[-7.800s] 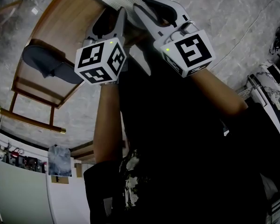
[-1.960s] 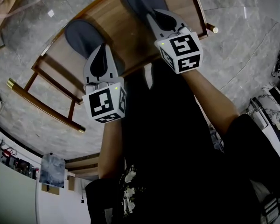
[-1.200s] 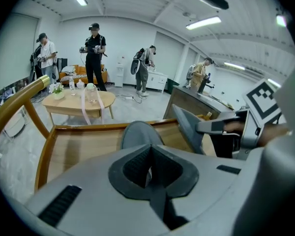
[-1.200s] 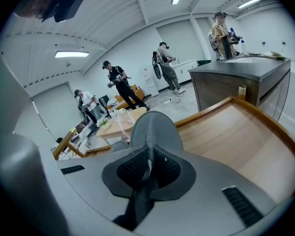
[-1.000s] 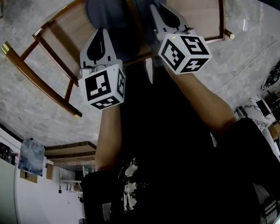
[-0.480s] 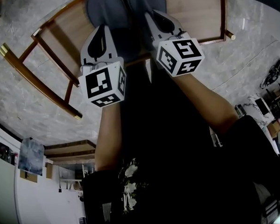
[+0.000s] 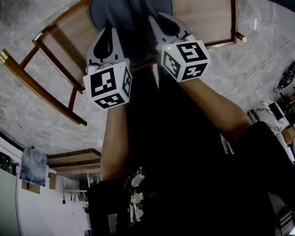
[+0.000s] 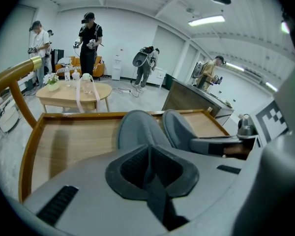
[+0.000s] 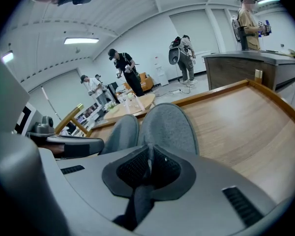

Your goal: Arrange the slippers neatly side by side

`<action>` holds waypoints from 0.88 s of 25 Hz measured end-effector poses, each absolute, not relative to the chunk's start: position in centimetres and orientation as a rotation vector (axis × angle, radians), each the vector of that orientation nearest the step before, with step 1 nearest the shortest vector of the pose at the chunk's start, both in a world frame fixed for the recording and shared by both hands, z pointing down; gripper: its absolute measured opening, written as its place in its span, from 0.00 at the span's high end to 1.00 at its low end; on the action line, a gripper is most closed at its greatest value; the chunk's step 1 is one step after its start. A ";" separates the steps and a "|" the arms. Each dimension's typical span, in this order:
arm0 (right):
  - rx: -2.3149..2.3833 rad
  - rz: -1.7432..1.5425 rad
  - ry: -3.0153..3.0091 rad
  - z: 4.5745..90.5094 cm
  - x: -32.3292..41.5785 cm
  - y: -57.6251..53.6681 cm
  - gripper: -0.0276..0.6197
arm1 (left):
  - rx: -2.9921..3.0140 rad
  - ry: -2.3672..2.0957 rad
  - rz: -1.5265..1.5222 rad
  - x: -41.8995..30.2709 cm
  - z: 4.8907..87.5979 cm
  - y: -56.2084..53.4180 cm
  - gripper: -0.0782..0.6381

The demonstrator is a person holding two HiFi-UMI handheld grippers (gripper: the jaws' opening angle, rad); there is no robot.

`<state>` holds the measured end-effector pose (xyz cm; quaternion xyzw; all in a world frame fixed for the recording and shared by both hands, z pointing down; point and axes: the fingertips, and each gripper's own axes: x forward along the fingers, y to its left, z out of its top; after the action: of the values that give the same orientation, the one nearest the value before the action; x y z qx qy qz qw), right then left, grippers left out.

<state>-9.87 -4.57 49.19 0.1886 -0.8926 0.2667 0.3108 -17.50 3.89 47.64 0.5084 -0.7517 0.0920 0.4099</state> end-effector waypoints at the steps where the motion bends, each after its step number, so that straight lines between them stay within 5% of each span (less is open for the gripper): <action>1: 0.492 0.705 -2.357 49.2 -10.0 -4.5 0.93 | 1.282 -1.887 0.229 -17.3 47.7 3.7 0.88; 22: 0.584 0.905 -2.305 49.5 -10.4 -3.6 0.93 | 1.295 -1.775 0.138 -16.1 49.7 2.3 0.88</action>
<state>-10.44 -3.64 49.49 0.2195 -0.8659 0.3399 0.2942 -16.08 2.32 49.70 0.5245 -0.7189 0.0558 0.4527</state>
